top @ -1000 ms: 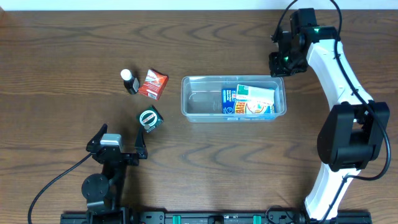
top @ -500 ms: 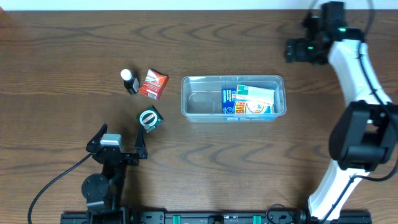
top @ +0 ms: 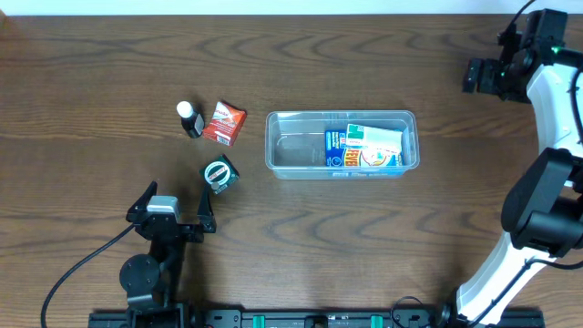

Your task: Pack container

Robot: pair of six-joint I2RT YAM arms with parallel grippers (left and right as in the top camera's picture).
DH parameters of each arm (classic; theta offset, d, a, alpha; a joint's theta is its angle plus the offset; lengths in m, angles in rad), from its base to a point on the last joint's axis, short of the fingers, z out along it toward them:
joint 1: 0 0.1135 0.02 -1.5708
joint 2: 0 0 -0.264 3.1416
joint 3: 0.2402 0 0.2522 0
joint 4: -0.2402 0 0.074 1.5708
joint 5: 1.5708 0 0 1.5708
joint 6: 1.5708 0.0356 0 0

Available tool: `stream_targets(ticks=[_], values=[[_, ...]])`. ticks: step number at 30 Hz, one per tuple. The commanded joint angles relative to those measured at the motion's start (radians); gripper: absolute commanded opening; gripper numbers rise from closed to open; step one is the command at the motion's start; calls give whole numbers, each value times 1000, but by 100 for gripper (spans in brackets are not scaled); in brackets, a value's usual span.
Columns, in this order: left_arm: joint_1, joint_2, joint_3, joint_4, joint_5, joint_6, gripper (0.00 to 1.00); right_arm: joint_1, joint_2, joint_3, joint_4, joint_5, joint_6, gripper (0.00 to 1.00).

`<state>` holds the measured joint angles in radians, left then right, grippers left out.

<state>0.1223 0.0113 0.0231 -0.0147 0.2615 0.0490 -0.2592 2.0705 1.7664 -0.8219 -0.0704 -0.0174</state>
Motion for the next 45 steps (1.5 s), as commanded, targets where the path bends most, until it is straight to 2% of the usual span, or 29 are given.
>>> stream_targets(ticks=[1,5,9,21,23,27,31,34,38,45], values=[[-3,-5,-19,-31,6,-5,98,-10,-1,6,-1,3,13,99],[-3,-5,-19,-30,0,13,98,-10,-1,6,-1,3,13,99],[-3,-5,-19,-32,-121,151,98,-10,-1,6,-1,3,13,99],[-3,-5,-19,-14,-90,149,98,-10,-1,6,-1,3,13,99],[-4,-5,-19,10,-32,132,98,-10,-1,6,-1,3,13,99],[-4,-5,-19,47,182,125,98,-10,-1,6,-1,3,13,99],[-4,13,-17,46,202,6,98,-10,-1,6,-1,3,13,99],[-4,67,6,46,202,-72,98,-10,-1,6,-1,3,13,99],[-4,193,86,46,202,-82,98,-10,-1,6,-1,3,13,99],[-4,573,397,-50,203,-81,98,-10,-1,6,-1,3,13,99]])
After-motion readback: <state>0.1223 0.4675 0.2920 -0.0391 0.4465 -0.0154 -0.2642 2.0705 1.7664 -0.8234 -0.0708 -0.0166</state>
